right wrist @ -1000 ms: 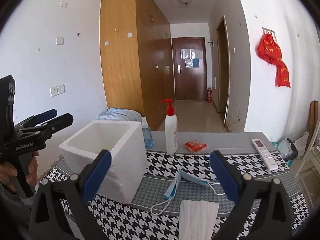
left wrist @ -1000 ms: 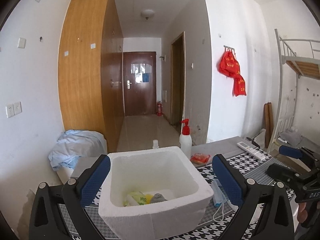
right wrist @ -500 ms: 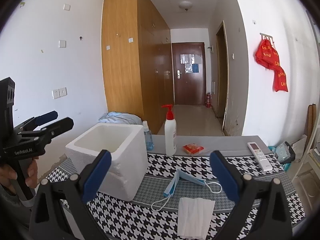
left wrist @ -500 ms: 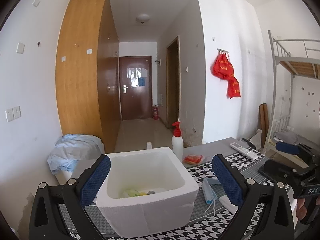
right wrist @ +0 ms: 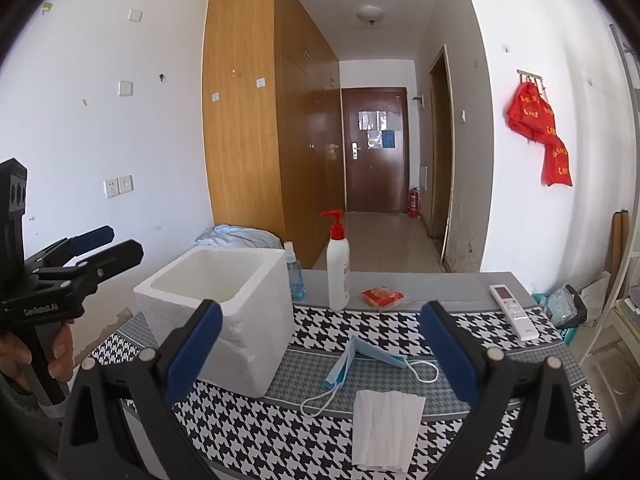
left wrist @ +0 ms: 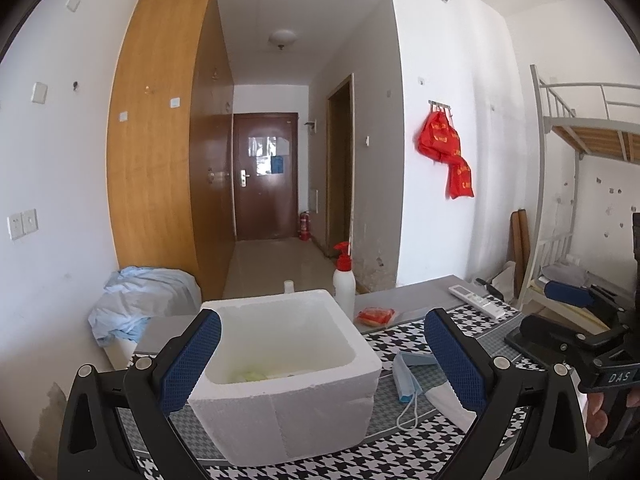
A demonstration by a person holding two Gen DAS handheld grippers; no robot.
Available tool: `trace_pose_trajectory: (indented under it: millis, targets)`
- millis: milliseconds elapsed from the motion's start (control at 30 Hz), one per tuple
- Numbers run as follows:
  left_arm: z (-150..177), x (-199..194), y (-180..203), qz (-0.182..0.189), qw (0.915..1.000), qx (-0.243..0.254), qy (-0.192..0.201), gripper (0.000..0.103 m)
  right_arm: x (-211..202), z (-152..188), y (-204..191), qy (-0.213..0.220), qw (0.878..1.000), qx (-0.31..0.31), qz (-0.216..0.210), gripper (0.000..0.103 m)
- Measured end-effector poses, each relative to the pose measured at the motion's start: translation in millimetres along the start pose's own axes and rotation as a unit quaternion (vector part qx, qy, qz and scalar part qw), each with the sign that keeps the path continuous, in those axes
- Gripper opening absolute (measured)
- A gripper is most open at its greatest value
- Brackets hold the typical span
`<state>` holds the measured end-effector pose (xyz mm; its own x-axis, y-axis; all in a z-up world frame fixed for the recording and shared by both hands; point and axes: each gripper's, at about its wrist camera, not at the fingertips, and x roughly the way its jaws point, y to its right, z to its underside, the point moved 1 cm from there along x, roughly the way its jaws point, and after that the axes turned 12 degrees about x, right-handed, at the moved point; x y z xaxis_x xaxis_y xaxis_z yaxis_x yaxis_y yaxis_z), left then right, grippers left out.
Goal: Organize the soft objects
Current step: 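Move both tools away from the foam box toward the masks on the table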
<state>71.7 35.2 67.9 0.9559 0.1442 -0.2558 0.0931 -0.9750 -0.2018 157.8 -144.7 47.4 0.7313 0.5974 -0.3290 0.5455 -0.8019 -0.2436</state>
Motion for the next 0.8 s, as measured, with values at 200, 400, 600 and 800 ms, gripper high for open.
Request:
trace_pose_trajectory:
  millis: [200, 400, 600, 800]
  targets:
    - [4, -3, 3, 0.007, 1.0000, 0.002, 0.004, 0.102, -3, 3, -1, 0.002, 1.000, -0.006, 0.003, 0.101]
    - [10, -4, 8, 0.005, 0.9999, 0.007, 0.013, 0.102, -4, 8, 2, -0.001, 1.000, -0.005, 0.010, 0.101]
    - [16, 0, 11, 0.015, 0.9999, 0.004, 0.007, 0.102, -4, 14, 6, -0.002, 1.000, -0.002, 0.014, 0.101]
    - [24, -2, 14, 0.022, 0.9996, -0.002, 0.016, 0.102, -4, 22, 12, -0.005, 1.000, 0.002, 0.018, 0.101]
